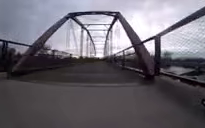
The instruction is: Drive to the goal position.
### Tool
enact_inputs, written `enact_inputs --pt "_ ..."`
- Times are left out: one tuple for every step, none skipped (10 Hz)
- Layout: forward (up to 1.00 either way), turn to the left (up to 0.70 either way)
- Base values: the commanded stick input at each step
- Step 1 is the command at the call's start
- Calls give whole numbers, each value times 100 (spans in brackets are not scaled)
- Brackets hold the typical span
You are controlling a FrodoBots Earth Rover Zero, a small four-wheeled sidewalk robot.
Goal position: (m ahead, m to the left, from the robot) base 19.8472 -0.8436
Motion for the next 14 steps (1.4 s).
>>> enact_inputs --pt "100 0" --pt "100 0" --pt "100 0" --pt "100 0" --pt "100 0" --pt "100 0" --pt "100 0" --pt "100 -12" --pt "100 -25" --pt "100 -32" --pt "100 -31" --pt "100 -17" --pt "100 -3" --pt "100 -2"
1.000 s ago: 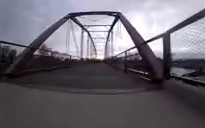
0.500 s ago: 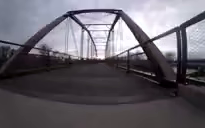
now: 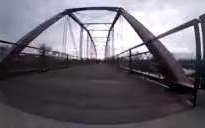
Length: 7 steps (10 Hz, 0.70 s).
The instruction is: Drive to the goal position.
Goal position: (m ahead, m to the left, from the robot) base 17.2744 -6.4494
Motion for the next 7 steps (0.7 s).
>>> enact_inputs --pt "100 -2" --pt "100 -2" --pt "100 -2" --pt "100 -2" --pt "100 -2" --pt "100 -2" --pt "100 -2"
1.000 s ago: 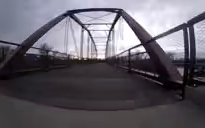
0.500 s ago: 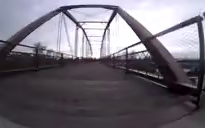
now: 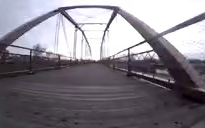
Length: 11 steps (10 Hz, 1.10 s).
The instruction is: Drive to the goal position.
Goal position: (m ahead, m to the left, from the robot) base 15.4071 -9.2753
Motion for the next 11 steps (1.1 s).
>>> enact_inputs --pt "100 -2" --pt "100 -2" --pt "100 -2" --pt "100 -2" --pt "100 -2" --pt "100 0" --pt "100 0" --pt "100 0" --pt "100 0" --pt "100 0" --pt "100 -4"
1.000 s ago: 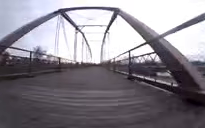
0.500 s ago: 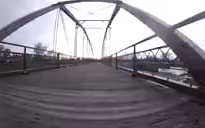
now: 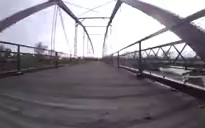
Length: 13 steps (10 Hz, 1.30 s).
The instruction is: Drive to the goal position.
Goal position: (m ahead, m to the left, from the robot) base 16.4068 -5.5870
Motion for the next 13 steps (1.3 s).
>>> enact_inputs --pt "100 -29" --pt "100 -39" --pt "100 -40" --pt "100 -25" --pt "100 0" --pt "100 0" --pt "100 0" --pt "100 0" --pt "100 0" --pt "100 0" --pt "100 0" --pt "100 0" --pt "100 0"
